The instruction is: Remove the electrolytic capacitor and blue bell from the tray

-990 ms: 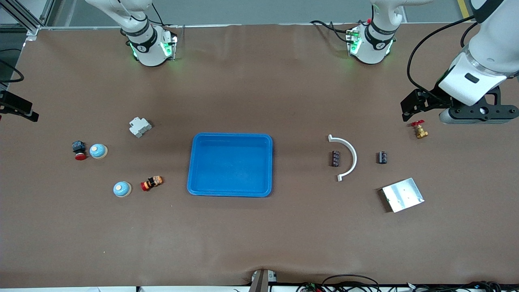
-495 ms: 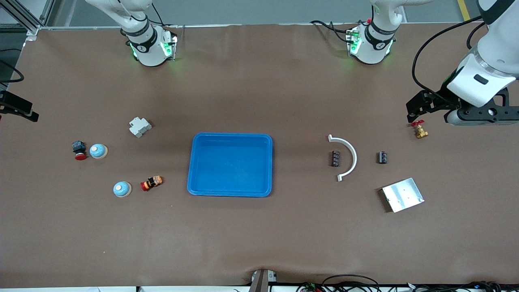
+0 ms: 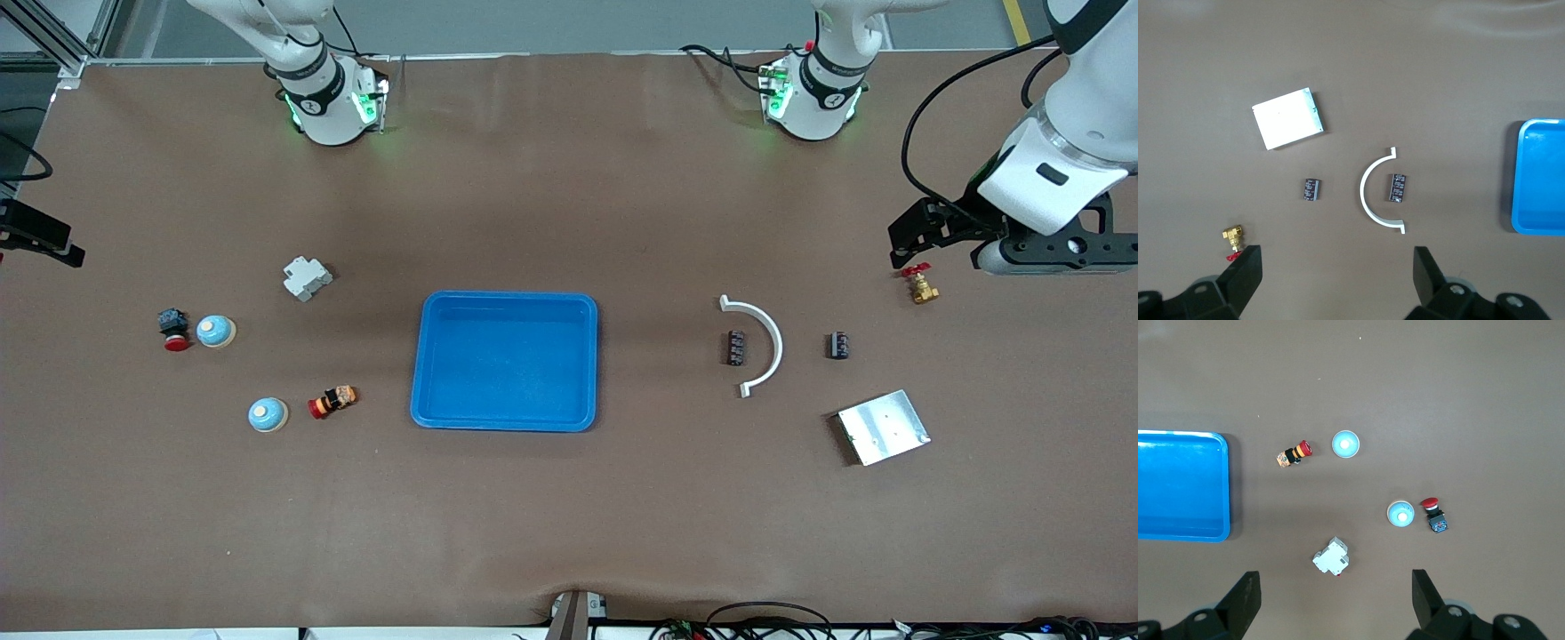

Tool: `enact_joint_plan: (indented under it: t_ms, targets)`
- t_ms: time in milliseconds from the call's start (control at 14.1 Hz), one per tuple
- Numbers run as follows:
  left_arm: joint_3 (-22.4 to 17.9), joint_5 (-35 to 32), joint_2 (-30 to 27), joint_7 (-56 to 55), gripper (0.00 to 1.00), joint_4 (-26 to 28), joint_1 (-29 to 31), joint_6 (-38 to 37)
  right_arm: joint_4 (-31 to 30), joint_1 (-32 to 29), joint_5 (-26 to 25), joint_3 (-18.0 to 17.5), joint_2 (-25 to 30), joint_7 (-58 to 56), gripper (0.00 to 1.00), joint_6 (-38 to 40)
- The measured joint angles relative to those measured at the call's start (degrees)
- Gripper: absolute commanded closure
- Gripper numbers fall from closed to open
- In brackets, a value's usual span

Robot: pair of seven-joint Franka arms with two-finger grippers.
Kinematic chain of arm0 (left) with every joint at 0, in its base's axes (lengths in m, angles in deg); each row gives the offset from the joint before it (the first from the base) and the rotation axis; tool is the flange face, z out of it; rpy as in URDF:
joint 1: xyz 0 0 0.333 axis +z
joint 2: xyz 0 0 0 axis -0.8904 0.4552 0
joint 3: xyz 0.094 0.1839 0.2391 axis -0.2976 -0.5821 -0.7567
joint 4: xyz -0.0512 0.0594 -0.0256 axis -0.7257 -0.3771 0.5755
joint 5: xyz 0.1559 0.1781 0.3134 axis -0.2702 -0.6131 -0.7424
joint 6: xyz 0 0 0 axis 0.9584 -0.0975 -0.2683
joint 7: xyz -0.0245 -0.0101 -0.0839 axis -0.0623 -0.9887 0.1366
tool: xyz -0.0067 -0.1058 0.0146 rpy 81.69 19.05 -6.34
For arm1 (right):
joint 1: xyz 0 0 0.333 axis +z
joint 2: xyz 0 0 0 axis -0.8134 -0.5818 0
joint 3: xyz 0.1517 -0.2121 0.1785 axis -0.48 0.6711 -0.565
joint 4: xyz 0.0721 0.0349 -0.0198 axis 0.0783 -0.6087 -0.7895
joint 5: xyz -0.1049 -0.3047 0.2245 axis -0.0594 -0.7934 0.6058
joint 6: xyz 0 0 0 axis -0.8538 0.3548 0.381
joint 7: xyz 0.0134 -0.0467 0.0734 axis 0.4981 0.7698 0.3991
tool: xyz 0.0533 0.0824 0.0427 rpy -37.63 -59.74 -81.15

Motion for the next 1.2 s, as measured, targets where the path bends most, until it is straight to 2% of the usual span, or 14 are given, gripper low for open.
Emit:
enact_joint_plan:
  t_ms: [1202]
  targets:
    - [0.0,0.02,1.16,0.0,0.0,0.05,0.11,0.8,0.0,-0.64,0.03,0.13,0.0,-0.2,0.0,0.13]
